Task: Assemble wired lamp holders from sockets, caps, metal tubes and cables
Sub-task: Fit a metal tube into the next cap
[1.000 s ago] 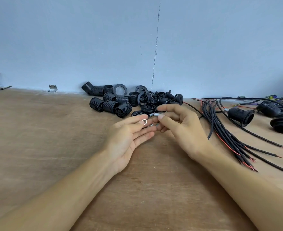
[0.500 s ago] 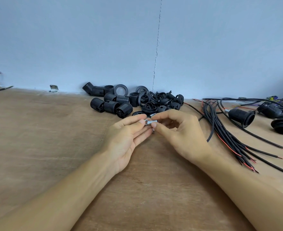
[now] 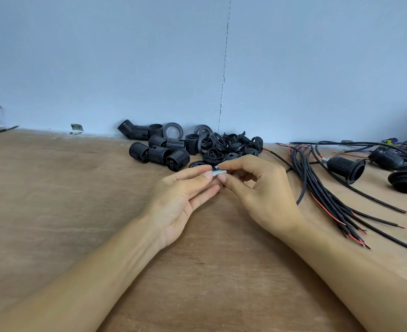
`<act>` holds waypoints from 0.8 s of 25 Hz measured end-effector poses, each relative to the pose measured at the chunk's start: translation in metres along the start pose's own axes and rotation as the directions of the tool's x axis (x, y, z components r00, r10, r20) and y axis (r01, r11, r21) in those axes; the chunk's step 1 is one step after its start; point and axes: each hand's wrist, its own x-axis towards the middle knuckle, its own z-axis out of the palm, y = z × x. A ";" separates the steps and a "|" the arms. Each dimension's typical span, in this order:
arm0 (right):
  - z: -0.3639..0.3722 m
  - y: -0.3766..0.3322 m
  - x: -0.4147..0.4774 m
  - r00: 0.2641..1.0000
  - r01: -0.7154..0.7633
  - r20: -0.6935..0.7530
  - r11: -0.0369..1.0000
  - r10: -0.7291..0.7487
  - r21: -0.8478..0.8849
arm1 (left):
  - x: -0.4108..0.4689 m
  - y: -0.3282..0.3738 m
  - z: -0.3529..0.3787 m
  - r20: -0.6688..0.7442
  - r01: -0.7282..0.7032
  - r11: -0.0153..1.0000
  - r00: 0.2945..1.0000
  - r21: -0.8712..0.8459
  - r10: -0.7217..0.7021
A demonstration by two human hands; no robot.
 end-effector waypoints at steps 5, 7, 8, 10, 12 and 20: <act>0.000 -0.002 0.000 1.000 -0.006 0.015 0.999 0.006 0.038 | 0.000 0.001 -0.001 0.047 0.027 0.993 0.998 0.116 -0.033; 0.000 -0.002 0.000 1.000 0.009 0.019 1.000 -0.009 0.027 | 0.000 0.000 -0.001 0.028 0.029 0.993 0.999 0.115 -0.032; 0.000 -0.002 0.000 1.000 0.011 0.020 1.000 -0.012 0.021 | 0.000 0.000 0.000 0.017 0.032 0.993 0.999 0.113 -0.034; 0.001 -0.003 -0.001 1.000 0.012 0.017 1.000 -0.013 0.015 | -0.001 0.000 0.001 0.009 0.044 0.993 0.999 0.113 -0.045; 0.002 -0.003 -0.001 1.000 0.007 0.011 1.000 -0.007 0.021 | -0.001 0.001 0.001 0.003 0.055 0.992 0.998 0.115 -0.056; 0.000 -0.003 0.000 1.000 0.001 0.023 1.000 -0.001 0.013 | -0.004 0.003 0.002 0.015 0.060 0.991 0.998 0.117 -0.062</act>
